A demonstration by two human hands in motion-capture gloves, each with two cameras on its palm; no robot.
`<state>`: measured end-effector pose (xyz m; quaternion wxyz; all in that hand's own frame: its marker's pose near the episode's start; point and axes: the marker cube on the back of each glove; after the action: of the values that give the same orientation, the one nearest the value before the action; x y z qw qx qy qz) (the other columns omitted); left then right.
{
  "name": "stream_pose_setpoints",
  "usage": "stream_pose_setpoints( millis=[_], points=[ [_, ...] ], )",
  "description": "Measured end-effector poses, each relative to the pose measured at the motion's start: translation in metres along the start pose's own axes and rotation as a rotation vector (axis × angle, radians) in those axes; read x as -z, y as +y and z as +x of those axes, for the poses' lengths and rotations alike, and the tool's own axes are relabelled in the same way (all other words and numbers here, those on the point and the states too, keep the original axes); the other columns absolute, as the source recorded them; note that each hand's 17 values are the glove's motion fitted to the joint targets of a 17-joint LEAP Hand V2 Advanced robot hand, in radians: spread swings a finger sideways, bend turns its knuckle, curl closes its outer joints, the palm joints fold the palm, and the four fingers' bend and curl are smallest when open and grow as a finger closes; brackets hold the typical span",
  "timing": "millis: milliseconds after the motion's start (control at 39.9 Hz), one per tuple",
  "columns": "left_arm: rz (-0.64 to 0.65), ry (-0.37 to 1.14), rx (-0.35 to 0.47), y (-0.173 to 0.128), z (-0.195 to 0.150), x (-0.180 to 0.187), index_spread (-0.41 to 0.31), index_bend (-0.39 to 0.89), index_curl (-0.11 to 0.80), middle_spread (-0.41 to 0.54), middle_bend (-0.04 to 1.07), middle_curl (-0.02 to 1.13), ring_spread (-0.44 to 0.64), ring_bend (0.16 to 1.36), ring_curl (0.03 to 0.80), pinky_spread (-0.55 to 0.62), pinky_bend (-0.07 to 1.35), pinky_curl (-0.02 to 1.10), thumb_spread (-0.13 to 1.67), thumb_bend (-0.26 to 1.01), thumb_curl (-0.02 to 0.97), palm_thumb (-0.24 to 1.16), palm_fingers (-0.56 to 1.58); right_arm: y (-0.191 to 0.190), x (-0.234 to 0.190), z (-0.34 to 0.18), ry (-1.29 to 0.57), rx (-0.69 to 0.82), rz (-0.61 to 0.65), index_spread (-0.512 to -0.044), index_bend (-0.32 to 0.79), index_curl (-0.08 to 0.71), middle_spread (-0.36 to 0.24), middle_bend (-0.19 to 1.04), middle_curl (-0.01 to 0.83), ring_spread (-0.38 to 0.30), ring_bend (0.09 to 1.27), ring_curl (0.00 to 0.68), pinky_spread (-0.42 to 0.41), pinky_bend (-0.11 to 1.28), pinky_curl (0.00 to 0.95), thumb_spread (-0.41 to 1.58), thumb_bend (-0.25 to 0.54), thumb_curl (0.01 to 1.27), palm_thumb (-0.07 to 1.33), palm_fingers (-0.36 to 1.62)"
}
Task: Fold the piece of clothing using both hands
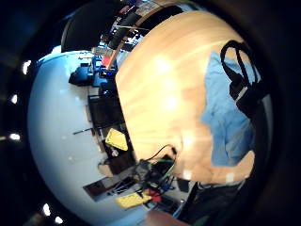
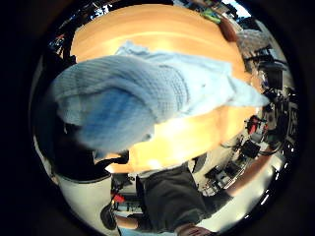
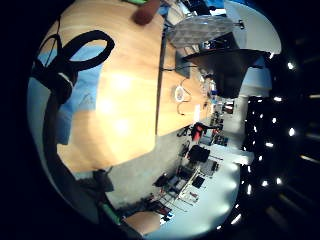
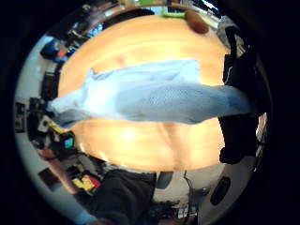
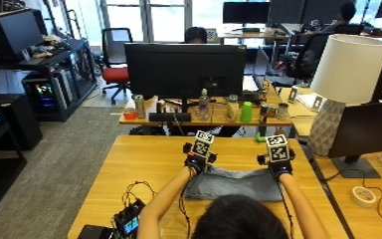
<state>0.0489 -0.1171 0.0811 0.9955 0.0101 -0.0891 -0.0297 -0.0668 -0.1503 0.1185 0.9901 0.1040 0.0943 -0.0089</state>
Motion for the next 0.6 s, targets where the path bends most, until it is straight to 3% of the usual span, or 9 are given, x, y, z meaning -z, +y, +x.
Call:
stream_pose_setpoints(
  millis=[150,276,301,326,401,426,551,602],
  points=[
    [-0.015,-0.031,0.104,-0.043,-0.002,-0.038,-0.271,0.18,0.492,-0.291,0.35,0.56,-0.32,0.39,0.415,-0.33,0.28,0.41,1.15,-0.01,0.524,0.75,1.15,-0.019,-0.021,-0.021,-0.047,-0.086,0.025,-0.256,0.14,0.377,-0.185,0.39,0.528,-0.231,0.65,0.456,-0.261,0.40,0.381,1.16,-0.002,0.39,1.13,1.22],
    [0.018,-0.023,0.173,-0.063,-0.011,-0.049,-0.262,0.15,0.487,-0.290,0.33,0.56,-0.31,0.35,0.409,-0.32,0.29,0.42,1.20,-0.03,0.506,0.70,1.11,-0.046,-0.036,-0.021,-0.090,-0.128,0.146,-0.268,0.03,0.321,-0.181,0.42,0.537,-0.228,0.67,0.462,-0.254,0.45,0.393,1.19,0.001,0.38,1.16,1.14],
    [0.036,-0.027,0.188,-0.065,-0.014,-0.050,-0.262,0.15,0.486,-0.290,0.33,0.56,-0.31,0.35,0.410,-0.32,0.28,0.41,1.22,-0.02,0.499,0.69,1.11,-0.048,-0.038,-0.019,-0.099,-0.139,0.154,-0.283,-0.06,0.284,-0.183,0.40,0.528,-0.228,0.69,0.465,-0.249,0.50,0.406,1.20,-0.002,0.38,1.15,1.05],
    [0.050,-0.032,0.201,-0.066,-0.017,-0.049,-0.254,0.12,0.475,-0.288,0.33,0.56,-0.31,0.36,0.411,-0.32,0.29,0.42,1.23,-0.03,0.488,0.66,1.09,-0.049,-0.039,-0.017,-0.108,-0.146,0.153,-0.286,-0.06,0.268,-0.181,0.38,0.523,-0.223,0.69,0.464,-0.244,0.51,0.407,1.21,-0.001,0.38,1.15,1.01],
    [0.100,-0.032,0.221,-0.065,-0.024,-0.046,-0.201,-0.02,0.410,-0.248,0.21,0.54,-0.28,0.42,0.435,-0.30,0.38,0.45,1.28,-0.05,0.440,0.58,0.88,-0.046,-0.041,-0.010,-0.129,-0.152,0.113,-0.297,-0.01,0.253,-0.171,0.29,0.503,-0.211,0.68,0.475,-0.210,0.55,0.433,1.26,-0.008,0.36,1.13,0.84],
    [0.131,-0.026,0.227,-0.065,-0.026,-0.044,-0.175,-0.05,0.389,-0.202,0.06,0.51,-0.25,0.47,0.455,-0.28,0.44,0.47,1.28,-0.07,0.413,0.52,0.70,-0.044,-0.042,-0.007,-0.133,-0.153,0.105,-0.300,0.02,0.250,-0.163,0.26,0.490,-0.203,0.65,0.467,-0.191,0.56,0.434,1.27,-0.010,0.35,1.12,0.77],
    [0.209,-0.001,0.257,-0.057,-0.030,-0.039,-0.115,0.01,0.330,-0.102,0.02,0.43,-0.20,0.58,0.474,-0.25,0.57,0.49,1.30,-0.06,0.342,0.36,0.55,-0.036,-0.040,0.001,-0.156,-0.128,0.089,-0.308,0.05,0.219,-0.149,0.22,0.471,-0.189,0.62,0.443,-0.157,0.58,0.425,1.33,-0.012,0.33,1.09,0.74],
    [0.210,0.031,0.206,-0.049,-0.023,-0.040,-0.091,0.03,0.310,-0.051,0.01,0.39,-0.18,0.61,0.470,-0.23,0.60,0.49,1.30,-0.06,0.320,0.31,0.48,-0.028,-0.041,0.002,-0.165,-0.109,0.049,-0.312,0.06,0.211,-0.146,0.22,0.465,-0.183,0.61,0.434,-0.147,0.57,0.416,1.36,-0.015,0.32,1.07,0.73]
  ],
)
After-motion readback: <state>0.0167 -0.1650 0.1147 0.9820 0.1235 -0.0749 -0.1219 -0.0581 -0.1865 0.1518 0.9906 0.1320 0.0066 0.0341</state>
